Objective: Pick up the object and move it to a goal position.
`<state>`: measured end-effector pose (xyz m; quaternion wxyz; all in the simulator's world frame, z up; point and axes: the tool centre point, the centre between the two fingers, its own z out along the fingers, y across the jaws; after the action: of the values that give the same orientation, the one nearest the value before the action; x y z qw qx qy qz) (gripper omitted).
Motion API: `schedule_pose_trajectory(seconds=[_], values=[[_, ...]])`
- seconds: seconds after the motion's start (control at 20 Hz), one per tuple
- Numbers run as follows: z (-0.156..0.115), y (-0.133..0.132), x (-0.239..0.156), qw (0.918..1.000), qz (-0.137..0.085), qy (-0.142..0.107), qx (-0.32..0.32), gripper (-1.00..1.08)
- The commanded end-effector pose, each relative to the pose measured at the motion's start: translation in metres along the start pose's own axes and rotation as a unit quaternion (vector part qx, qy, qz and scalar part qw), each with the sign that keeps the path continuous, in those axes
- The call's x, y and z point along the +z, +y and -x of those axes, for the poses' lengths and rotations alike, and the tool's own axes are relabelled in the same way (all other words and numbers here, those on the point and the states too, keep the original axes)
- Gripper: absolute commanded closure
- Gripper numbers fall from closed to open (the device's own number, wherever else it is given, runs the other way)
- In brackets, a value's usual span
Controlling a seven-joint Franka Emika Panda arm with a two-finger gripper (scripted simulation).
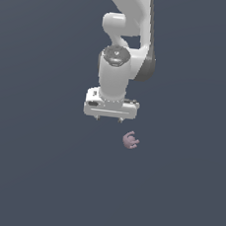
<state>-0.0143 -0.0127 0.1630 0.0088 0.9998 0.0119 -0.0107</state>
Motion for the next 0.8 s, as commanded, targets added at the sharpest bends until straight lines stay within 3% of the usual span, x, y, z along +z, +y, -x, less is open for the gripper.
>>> schedule_pose_trajectory(seconds=[0.0,0.45,0.75], values=[[0.0,0.0,0.0,1.0,0.0,0.0,0.0,-0.92],[-0.005,0.013,0.002,0.9995,-0.004,0.004,0.031,-0.92],[-0.008,0.005,0.006,0.9999,-0.003,0.005,0.015,-0.92]])
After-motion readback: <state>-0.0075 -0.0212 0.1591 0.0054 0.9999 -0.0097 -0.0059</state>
